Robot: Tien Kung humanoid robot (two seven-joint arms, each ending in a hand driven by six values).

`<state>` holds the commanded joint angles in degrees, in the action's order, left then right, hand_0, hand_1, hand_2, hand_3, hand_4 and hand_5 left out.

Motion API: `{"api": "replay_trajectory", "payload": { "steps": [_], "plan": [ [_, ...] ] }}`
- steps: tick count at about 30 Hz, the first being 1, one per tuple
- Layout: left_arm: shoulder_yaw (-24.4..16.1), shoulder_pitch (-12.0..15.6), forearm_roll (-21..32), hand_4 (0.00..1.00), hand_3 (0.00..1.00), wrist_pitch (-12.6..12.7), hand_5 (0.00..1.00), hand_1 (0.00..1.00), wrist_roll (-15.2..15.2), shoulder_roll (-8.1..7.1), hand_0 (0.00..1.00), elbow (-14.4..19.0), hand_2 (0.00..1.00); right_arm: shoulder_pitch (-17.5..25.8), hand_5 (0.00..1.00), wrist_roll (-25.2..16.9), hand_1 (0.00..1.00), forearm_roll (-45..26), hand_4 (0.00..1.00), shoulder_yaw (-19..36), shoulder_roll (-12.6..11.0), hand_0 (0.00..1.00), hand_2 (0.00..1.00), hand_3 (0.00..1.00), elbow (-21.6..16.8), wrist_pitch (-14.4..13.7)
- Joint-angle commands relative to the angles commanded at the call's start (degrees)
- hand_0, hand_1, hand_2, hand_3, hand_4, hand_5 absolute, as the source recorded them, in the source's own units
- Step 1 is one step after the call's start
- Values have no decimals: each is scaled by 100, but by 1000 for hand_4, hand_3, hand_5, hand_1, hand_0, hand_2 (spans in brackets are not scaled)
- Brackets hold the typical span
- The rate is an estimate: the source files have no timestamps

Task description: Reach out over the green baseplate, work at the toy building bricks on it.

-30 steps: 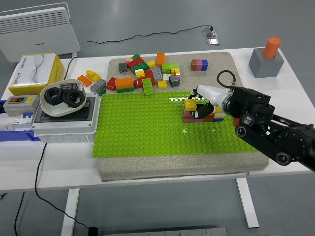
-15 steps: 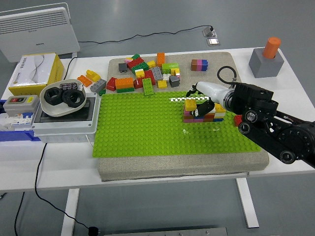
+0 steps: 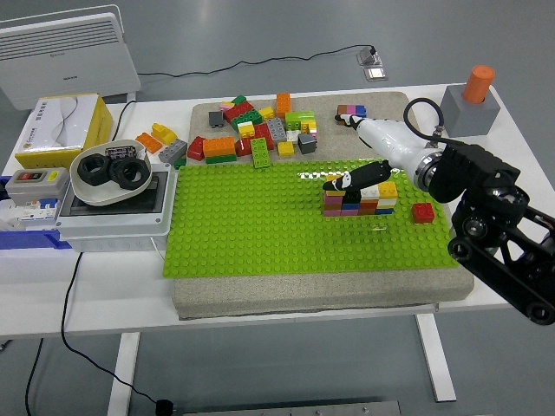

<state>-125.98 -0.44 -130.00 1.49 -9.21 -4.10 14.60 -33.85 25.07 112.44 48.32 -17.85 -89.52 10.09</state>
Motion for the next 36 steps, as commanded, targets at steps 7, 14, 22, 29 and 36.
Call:
{"api": "replay_trajectory", "payload": {
  "steps": [7, 14, 22, 29, 36],
  "plan": [
    [-3, 3, 0, 641, 449, -1, 410, 731, -4, 25, 790, -5, 639, 247, 961, -169, 977, 822, 998, -182, 177, 998, 964, 646, 121, -505],
    [-2, 4, 0, 641, 449, -8, 412, 731, -4, 40, 790, -9, 639, 312, 967, -264, 978, 1087, 998, -383, 316, 998, 965, 658, 625, -718],
    [16, 3, 0, 641, 449, -15, 413, 731, -3, 33, 791, -5, 639, 329, 954, -264, 978, 1075, 998, -446, 368, 998, 967, 678, 835, -731],
    [20, -1, 0, 642, 449, -18, 418, 731, -4, 32, 791, -1, 641, 366, 931, -229, 977, 1043, 998, -458, 386, 998, 966, 687, 886, -688],
    [17, -1, 0, 642, 449, -19, 420, 731, -5, 35, 790, 0, 641, 387, 921, -211, 971, 945, 998, -456, 369, 998, 964, 684, 905, -665]
  ]
}}
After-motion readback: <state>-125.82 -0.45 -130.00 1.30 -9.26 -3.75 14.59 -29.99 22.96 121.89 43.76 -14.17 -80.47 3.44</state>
